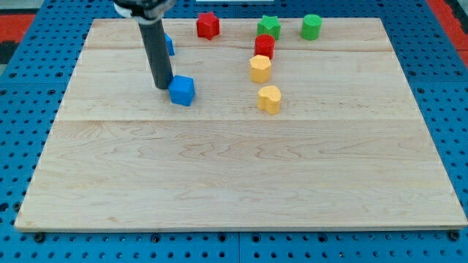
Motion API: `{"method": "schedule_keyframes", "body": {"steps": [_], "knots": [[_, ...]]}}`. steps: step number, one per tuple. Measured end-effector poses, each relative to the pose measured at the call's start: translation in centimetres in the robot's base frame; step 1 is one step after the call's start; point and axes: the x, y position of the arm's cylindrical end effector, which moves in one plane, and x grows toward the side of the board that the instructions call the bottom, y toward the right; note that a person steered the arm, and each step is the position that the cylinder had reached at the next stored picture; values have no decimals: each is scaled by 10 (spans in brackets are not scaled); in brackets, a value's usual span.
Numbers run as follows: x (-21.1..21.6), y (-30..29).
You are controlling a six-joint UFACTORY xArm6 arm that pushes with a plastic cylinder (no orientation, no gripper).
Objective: Push the blue cube a bit up towards the yellow heart
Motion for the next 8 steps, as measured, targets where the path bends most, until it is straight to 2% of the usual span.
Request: {"method": "schedule_keyframes", "body": {"steps": [1, 2, 3, 4, 5, 6, 7, 8], "knots": [[36, 47], [-6, 4], [4, 57], [55, 102], [70, 130], [73, 89], [113, 103], [130, 146]]}}
